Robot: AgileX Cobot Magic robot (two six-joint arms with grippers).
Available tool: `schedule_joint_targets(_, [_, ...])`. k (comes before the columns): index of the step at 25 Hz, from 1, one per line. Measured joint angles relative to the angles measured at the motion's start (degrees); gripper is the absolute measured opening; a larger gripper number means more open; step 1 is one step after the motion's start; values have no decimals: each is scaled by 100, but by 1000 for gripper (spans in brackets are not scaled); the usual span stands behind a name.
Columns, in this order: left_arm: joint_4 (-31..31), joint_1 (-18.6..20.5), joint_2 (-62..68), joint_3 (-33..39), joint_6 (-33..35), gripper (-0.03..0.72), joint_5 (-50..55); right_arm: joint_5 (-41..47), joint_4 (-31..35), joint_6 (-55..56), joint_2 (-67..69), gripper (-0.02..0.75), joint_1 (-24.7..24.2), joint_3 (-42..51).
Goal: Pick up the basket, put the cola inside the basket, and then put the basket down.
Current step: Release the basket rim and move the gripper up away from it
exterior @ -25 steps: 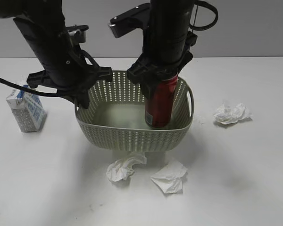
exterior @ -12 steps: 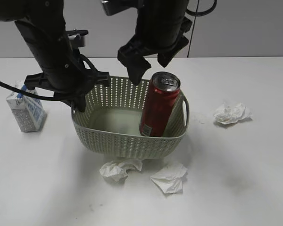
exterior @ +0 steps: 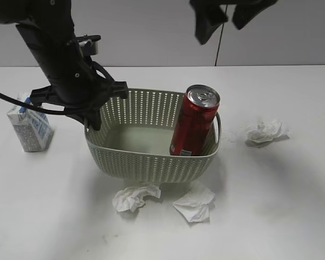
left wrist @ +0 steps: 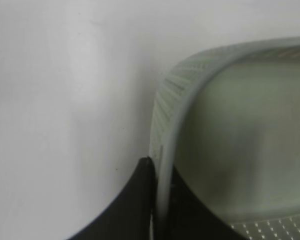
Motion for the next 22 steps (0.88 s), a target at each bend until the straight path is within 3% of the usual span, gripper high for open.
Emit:
schedule_joint_targets(6, [-18, 0, 0, 0, 2, 0, -5, 0, 330, 70, -476, 631, -1219, 175])
schedule_joint_targets(11, [-22, 12, 0, 0, 7, 0, -5, -5, 462, -37, -1108, 620, -2064, 1076])
schedule_joint_targets(22, [-149, 427, 0, 0, 123, 0, -246, -562, 588, -246, -3635, 595, -2238, 4547])
